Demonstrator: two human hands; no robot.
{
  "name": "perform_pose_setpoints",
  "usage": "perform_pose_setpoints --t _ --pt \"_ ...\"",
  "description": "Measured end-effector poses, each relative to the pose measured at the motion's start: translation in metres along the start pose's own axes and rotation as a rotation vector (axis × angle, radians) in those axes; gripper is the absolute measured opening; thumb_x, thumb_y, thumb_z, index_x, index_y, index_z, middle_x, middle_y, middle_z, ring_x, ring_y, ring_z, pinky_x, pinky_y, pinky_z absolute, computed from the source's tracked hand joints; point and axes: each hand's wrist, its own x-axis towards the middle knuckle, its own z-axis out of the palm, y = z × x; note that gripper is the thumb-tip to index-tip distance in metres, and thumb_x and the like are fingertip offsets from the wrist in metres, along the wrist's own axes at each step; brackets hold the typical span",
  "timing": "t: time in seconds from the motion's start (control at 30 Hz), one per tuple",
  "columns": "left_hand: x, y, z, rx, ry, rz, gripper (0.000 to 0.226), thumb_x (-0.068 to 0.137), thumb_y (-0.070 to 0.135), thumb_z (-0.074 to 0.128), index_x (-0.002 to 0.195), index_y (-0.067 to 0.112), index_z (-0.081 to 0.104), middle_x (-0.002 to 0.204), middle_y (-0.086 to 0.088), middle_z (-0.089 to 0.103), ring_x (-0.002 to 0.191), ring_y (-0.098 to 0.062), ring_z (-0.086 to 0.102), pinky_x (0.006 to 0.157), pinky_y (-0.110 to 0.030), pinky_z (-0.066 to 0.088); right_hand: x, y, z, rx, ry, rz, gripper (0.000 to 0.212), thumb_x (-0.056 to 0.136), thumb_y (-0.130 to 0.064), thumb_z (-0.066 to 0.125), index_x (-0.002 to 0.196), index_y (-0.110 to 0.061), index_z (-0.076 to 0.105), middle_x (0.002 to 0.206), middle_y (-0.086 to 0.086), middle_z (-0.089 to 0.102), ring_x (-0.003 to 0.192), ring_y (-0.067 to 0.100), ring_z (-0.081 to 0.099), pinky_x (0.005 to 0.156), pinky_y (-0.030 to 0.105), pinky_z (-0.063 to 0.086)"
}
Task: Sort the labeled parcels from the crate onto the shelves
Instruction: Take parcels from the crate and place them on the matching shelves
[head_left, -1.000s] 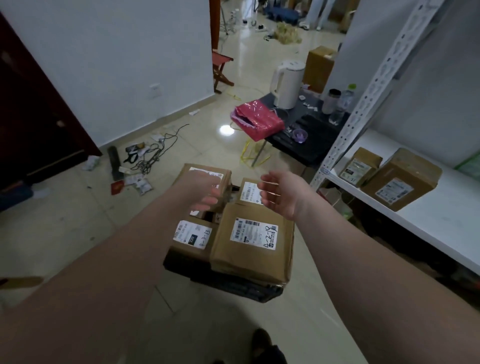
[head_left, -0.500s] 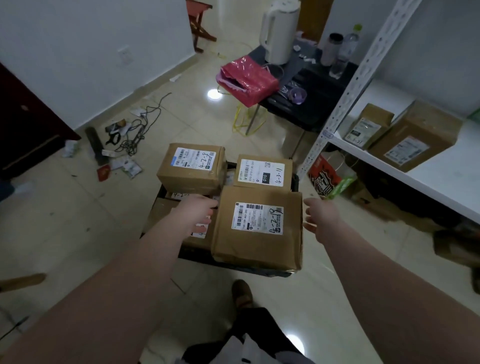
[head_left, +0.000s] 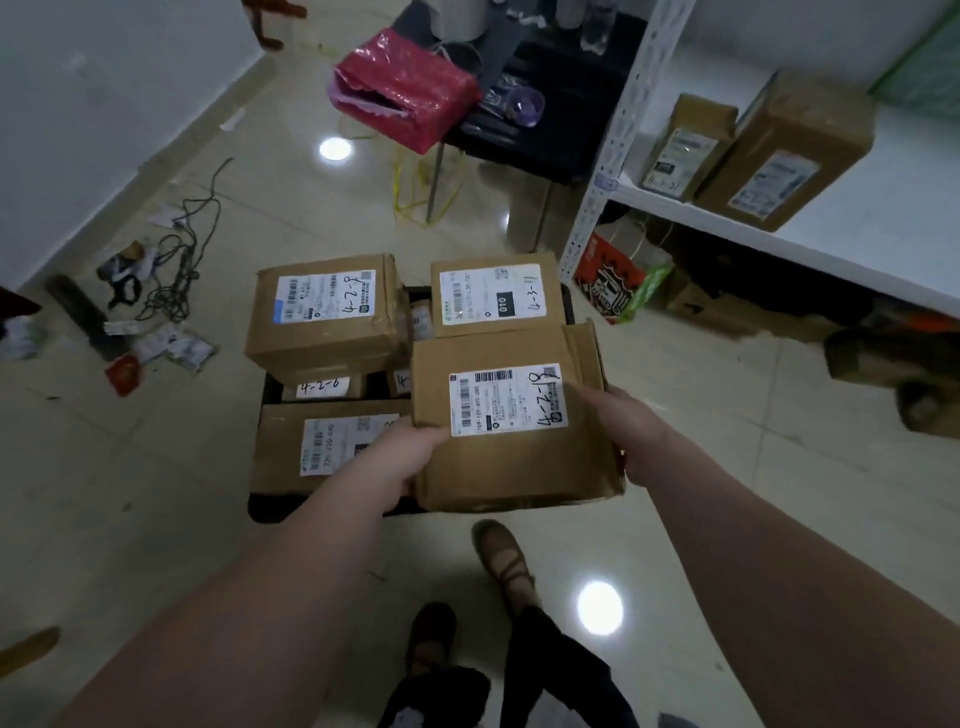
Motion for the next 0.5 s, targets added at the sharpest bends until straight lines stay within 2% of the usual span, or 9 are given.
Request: perform_pose_setpoints --t 0.07,0.1,0.17,0.27,0.33,0.4,0.43,0.5 --pt "-0.003 -0.006 -0.002 -0.002 -0.020 0.026 0.034 0.090 0.029 0.064 0.122 0.021 0.055 0.105 0.001 0.064 0.089 -0.015 0.059 0.090 -0.036 0.049 -0.003 0.011 0.003 0.052 0.048 -0.027 0.067 0.084 -0.045 0.070 0.138 -0.013 0.047 0.118 0.008 0.068 0.102 0.028 0.066 0.090 0.044 0.054" --pt "-0.005 -0.009 -0.004 -0.010 -0.029 0.030 0.038 0.090 0.031 0.064 0.126 0.021 0.053 0.107 0.000 0.064 0.093 -0.016 0.059 0.091 -0.038 0.049 -0.009 0.015 0.004 0.078 0.075 -0.030 0.074 0.082 -0.047 0.071 0.141 -0.014 0.041 0.120 0.009 0.066 0.104 0.030 0.064 0.094 0.047 0.052" --pt "-0.015 -0.010 -0.009 -0.023 -0.037 0.054 0.049 0.091 0.033 0.063 0.136 0.024 0.045 0.119 -0.002 0.062 0.102 -0.021 0.058 0.089 -0.042 0.050 -0.025 0.021 0.002 0.143 0.104 -0.043 0.083 0.081 -0.050 0.072 0.146 -0.016 0.033 0.124 0.010 0.062 0.107 0.032 0.062 0.096 0.051 0.050" --pt "-0.039 0.000 -0.015 -0.069 -0.071 0.134 0.061 0.091 0.035 0.061 0.144 0.033 0.031 0.127 -0.001 0.057 0.102 -0.022 0.057 0.074 -0.042 0.052 -0.053 0.027 -0.003 0.243 0.155 -0.064 0.082 0.084 -0.051 0.068 0.148 -0.018 0.027 0.133 0.011 0.056 0.113 0.035 0.057 0.097 0.053 0.048" --pt "-0.053 0.013 -0.016 -0.075 -0.106 0.188 0.069 0.092 0.038 0.060 0.148 0.039 0.020 0.136 0.002 0.051 0.110 -0.024 0.053 0.085 -0.051 0.049 -0.067 0.028 -0.007 0.320 0.171 -0.083 0.077 0.086 -0.051 0.065 0.146 -0.018 0.029 0.134 0.010 0.055 0.114 0.035 0.058 0.097 0.053 0.048" --pt "-0.073 0.028 -0.014 -0.051 -0.138 0.252 0.071 0.091 0.040 0.060 0.148 0.044 0.017 0.136 0.004 0.049 0.121 -0.028 0.048 0.102 -0.065 0.032 -0.088 0.028 -0.016 0.382 0.207 -0.113 0.070 0.088 -0.053 0.061 0.143 -0.020 0.032 0.133 0.008 0.056 0.113 0.033 0.058 0.097 0.053 0.048" --pt "-0.082 0.036 -0.011 -0.038 -0.157 0.281 0.070 0.091 0.040 0.060 0.147 0.046 0.019 0.133 0.004 0.050 0.123 -0.030 0.047 0.105 -0.069 0.026 -0.100 0.026 -0.022 0.404 0.232 -0.122 0.068 0.088 -0.054 0.060 0.142 -0.021 0.034 0.131 0.007 0.057 0.112 0.033 0.059 0.097 0.052 0.048" --pt "-0.103 0.053 -0.003 -0.005 -0.209 0.348 0.064 0.092 0.037 0.059 0.144 0.051 0.023 0.131 0.003 0.053 0.120 -0.030 0.050 0.104 -0.068 0.029 -0.119 0.024 -0.036 0.436 0.270 -0.142 0.069 0.083 -0.058 0.059 0.141 -0.025 0.039 0.127 0.005 0.061 0.110 0.031 0.061 0.097 0.052 0.049"
